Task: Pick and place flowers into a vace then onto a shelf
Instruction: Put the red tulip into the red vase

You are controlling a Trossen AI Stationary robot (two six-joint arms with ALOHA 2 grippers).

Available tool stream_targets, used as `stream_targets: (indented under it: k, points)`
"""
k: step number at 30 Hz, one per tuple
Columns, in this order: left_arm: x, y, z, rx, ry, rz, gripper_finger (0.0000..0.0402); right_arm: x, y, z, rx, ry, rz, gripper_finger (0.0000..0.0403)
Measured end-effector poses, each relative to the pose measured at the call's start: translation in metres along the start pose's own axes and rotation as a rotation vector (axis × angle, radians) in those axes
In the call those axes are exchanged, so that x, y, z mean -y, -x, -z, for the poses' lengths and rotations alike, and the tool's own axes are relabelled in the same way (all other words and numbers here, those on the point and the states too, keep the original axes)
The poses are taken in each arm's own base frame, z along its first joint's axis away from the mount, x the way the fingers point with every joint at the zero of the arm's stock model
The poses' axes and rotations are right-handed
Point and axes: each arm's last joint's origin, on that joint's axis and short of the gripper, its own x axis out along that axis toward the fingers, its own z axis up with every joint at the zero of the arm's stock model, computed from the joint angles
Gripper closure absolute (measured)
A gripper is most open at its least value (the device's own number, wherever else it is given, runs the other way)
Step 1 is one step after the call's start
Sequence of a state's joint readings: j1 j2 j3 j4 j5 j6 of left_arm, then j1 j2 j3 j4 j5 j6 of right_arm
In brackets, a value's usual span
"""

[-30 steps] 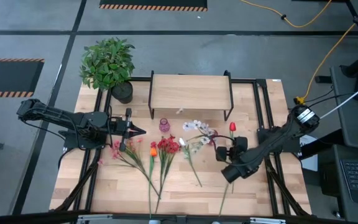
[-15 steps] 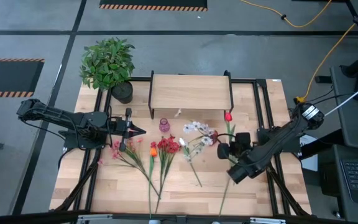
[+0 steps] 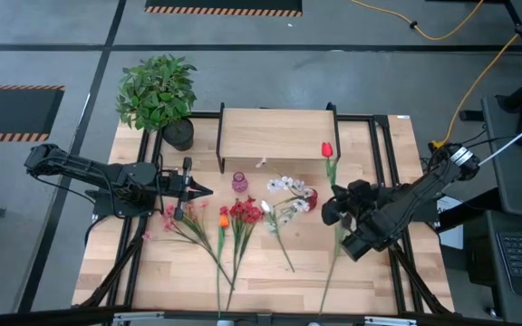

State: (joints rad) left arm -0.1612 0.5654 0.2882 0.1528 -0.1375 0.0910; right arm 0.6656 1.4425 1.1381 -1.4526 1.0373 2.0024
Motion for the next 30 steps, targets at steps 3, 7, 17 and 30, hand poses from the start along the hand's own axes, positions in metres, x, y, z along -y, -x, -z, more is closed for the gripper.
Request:
stream_targets:
  k: [3,7,17,30]
  points:
    - [0.0,0.0,0.0,-0.001,0.0,0.0,0.0396,0.005,0.0,-0.009,0.01,0.048,0.003,0.0403]
    - [0.0,0.0,0.0,-0.001,0.001,0.0,0.0398,0.011,0.004,-0.022,0.071,0.094,-0.046,0.0403]
    - [0.0,0.0,0.0,-0.001,0.001,-0.002,0.0394,0.03,0.014,-0.049,0.016,0.176,-0.112,0.0403]
    - [0.0,0.0,0.0,0.0,0.002,-0.003,0.0393,0.051,0.014,-0.087,-0.171,0.404,-0.293,0.0403]
